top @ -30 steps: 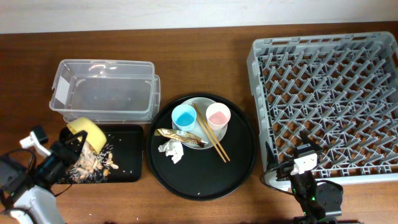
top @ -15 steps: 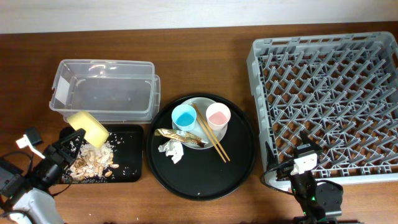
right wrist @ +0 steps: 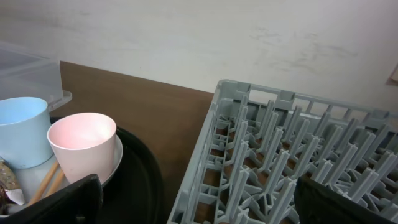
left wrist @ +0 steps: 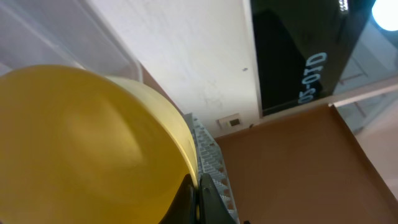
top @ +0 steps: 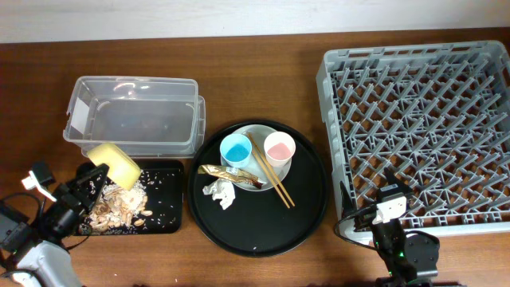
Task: Sort waste into correct bins and load items into the dishwasher rack
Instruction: 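Return the empty yellow bowl to the round tray with left gripper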
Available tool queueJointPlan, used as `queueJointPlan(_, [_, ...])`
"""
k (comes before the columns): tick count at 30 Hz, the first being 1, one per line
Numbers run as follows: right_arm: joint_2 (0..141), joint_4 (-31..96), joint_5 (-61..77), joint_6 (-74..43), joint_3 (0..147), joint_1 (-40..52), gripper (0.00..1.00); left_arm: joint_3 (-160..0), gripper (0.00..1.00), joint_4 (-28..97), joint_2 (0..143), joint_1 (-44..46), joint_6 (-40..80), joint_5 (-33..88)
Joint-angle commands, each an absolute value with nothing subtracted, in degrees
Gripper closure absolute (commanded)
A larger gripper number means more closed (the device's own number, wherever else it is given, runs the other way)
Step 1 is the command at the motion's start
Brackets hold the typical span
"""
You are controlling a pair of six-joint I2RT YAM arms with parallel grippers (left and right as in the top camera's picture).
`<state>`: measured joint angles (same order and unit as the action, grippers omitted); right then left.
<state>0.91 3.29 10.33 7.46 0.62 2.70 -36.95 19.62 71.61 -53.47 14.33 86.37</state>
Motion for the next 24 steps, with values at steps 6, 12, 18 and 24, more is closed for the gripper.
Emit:
queueJointPlan(6, [0.51,3.66,9.82,6.98,0.32,2.37,0.01,-36.99,1.0,18.24,70.65,-49.56,19.14,83.18])
queueJointPlan(12, [0.51,3.66,9.82,6.98,0.32,2.37,0.01,-44.91,1.0,12.86,65.76,-22.94,30.7,66.04])
queueJointPlan(18, [0.51,3.66,9.82,6.98,0.32,2.37,0.01,-45.39,1.0,22.57,64.34,23.4,31.27,29.67])
queueJointPlan(24, [0.51,3.64,9.82,6.98,0.32,2.37,0.01,-45.39,1.0,33.32,66.26,58.08,31.22,-2.5])
